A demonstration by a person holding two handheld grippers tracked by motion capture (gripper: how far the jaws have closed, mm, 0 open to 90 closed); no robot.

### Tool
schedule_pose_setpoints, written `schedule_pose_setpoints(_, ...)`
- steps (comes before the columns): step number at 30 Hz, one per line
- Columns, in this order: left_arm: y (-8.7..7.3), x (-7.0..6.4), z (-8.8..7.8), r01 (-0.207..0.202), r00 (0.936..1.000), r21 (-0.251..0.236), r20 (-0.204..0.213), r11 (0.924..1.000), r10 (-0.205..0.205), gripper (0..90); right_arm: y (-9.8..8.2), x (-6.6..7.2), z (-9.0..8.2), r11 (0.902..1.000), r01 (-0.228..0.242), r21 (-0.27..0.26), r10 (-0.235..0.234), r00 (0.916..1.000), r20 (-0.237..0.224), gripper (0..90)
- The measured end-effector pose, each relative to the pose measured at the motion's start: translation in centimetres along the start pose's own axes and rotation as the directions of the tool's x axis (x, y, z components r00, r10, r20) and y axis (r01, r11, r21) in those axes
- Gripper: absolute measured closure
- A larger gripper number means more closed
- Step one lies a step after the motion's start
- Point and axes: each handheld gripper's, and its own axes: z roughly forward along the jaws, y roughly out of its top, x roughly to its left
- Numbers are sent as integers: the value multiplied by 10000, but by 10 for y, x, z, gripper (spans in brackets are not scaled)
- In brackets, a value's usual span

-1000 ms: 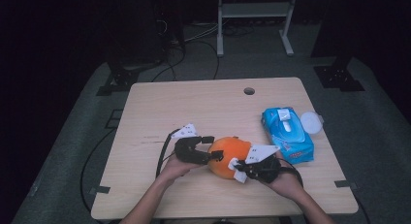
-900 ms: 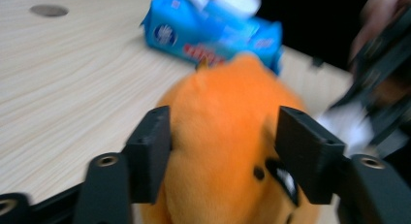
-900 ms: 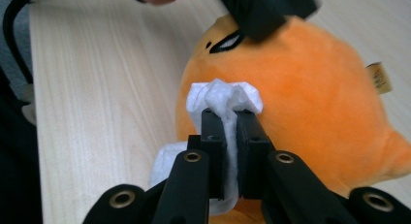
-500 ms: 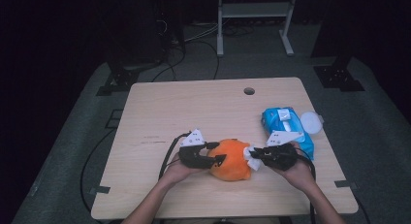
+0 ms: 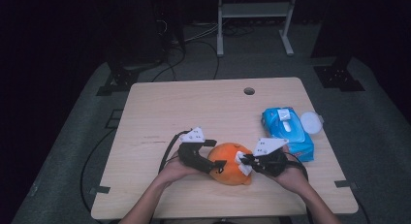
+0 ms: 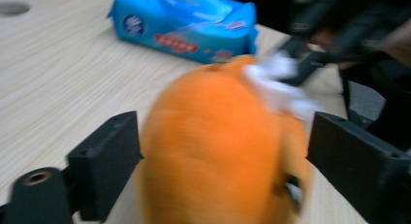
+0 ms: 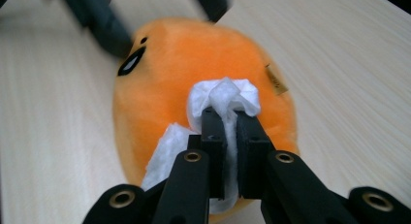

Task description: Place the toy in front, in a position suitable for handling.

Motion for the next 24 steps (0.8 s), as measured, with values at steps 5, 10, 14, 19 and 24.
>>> schedule_pose_setpoints(5, -7, 12, 17, 1007, 9916, 1243, 678, 9871, -1097, 87, 0, 7, -2, 9994, 351, 20, -350, 9981, -499, 834)
schedule_pose_setpoints(10, -8, 9, 16, 951, 9933, 1187, 547, 9884, -1022, 346, 0, 6, -3, 9997, 231, -14, -231, 9988, -426, 834)
schedule_pose_setpoints(14, 3, -9, 6, -954, 9940, -223, -567, 9952, 941, 434, 7, 0, -15, 9985, -109, -531, 104, 9999, -105, 834)
schedule_pose_setpoints(19, 8, -21, 5, -2844, 9446, -978, -1987, 9537, 2613, 409, 15, -9, -35, 9857, -484, -1612, 589, 9964, 611, 834)
schedule_pose_setpoints(24, -10, -13, 19, -2641, 9570, -513, -1378, 9631, 2551, 366, 6, -15, -23, 9890, -682, -1312, 844, 9889, 1223, 834)
